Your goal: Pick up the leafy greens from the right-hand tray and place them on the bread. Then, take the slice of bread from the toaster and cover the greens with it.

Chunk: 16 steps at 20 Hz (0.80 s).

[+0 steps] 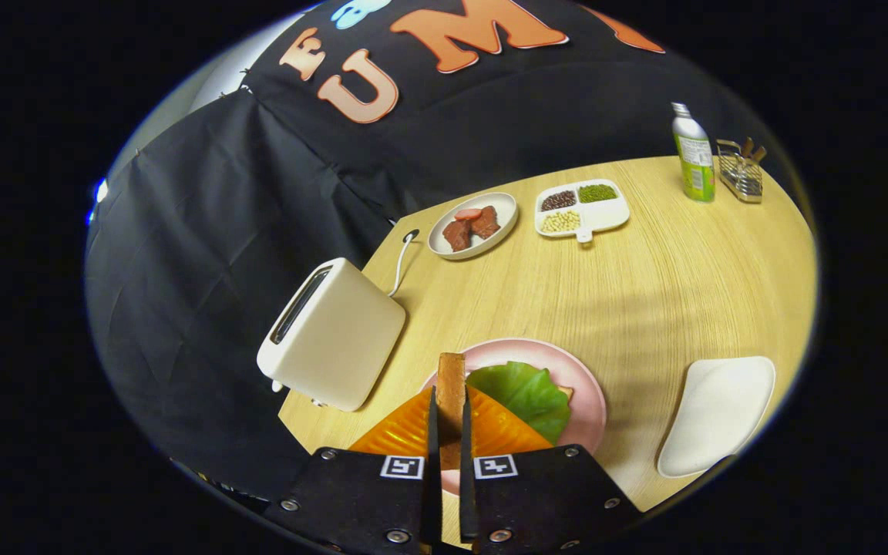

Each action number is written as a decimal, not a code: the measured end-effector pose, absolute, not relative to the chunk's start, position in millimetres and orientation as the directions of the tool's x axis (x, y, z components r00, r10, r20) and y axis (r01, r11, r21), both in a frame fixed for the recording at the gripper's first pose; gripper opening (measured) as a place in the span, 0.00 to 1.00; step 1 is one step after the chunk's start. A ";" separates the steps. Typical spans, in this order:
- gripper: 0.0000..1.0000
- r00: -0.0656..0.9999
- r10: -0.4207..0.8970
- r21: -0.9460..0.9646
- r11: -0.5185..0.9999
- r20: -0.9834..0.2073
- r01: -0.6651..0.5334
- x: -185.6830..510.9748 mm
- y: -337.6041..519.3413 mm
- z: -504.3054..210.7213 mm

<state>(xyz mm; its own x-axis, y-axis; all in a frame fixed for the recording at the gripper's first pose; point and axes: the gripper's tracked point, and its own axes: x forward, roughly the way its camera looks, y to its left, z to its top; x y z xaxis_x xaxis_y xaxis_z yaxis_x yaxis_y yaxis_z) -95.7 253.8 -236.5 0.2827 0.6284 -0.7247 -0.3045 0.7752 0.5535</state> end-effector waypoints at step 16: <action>0.17 0.349 0.560 0.426 0.815 -0.752 -0.393 -98.1 218.5 -279.9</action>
